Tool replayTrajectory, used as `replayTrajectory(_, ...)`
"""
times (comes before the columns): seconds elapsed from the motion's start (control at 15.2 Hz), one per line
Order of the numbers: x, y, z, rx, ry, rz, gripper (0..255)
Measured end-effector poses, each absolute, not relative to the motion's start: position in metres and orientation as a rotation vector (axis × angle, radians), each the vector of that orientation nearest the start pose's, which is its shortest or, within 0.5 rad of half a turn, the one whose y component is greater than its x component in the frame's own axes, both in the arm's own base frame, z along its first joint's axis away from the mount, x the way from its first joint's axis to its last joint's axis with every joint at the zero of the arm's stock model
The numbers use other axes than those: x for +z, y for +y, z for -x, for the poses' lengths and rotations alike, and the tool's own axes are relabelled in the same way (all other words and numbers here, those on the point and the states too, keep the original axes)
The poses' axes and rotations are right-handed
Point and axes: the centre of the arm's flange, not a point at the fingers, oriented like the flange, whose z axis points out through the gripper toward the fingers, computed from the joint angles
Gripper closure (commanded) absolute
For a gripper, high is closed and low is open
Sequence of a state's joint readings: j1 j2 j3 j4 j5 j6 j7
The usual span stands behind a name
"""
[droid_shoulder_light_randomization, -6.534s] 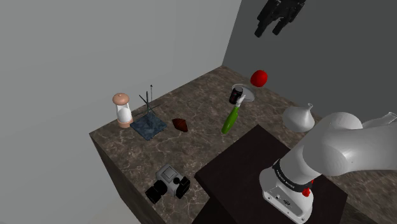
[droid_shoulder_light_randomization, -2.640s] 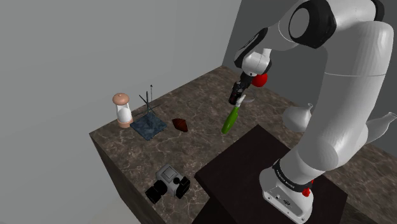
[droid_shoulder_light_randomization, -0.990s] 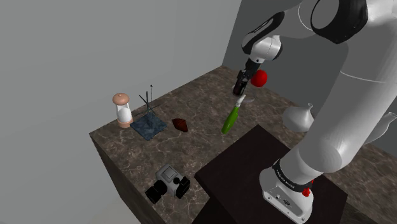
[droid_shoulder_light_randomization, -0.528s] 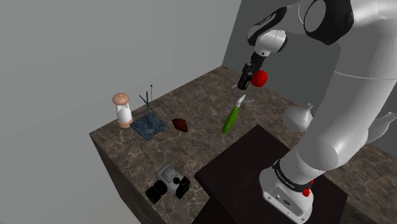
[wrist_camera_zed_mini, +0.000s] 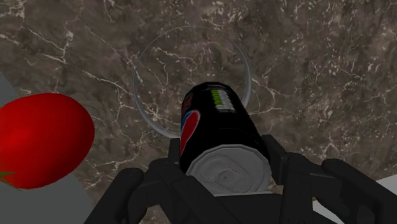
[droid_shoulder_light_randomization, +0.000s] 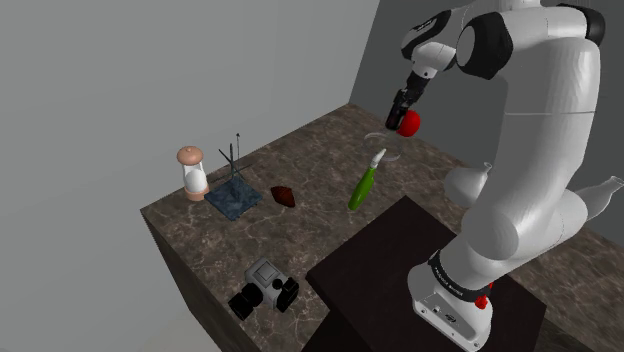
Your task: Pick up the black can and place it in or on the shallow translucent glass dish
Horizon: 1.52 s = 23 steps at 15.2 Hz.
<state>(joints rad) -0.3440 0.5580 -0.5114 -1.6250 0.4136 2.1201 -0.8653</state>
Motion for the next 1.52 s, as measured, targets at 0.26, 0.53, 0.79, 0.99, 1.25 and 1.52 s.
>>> replayTrajectory(0.26, 0.312, -0.476, -0.496, -0.128, 0.21, 3.087, 255)
replayTrajectory(0.53, 0.292, -0.477, -0.496, -0.129, 0.21, 3.087, 255)
replayTrajectory(0.79, 0.271, -0.476, -0.496, -0.128, 0.21, 3.087, 255)
replayTrajectory(0.99, 0.255, -0.476, -0.495, -0.128, 0.209, 3.087, 255)
replayTrajectory(1.25, 0.235, -0.476, -0.496, -0.128, 0.209, 3.087, 255)
replayTrajectory(1.52, 0.232, -0.476, -0.496, -0.129, 0.21, 3.087, 255)
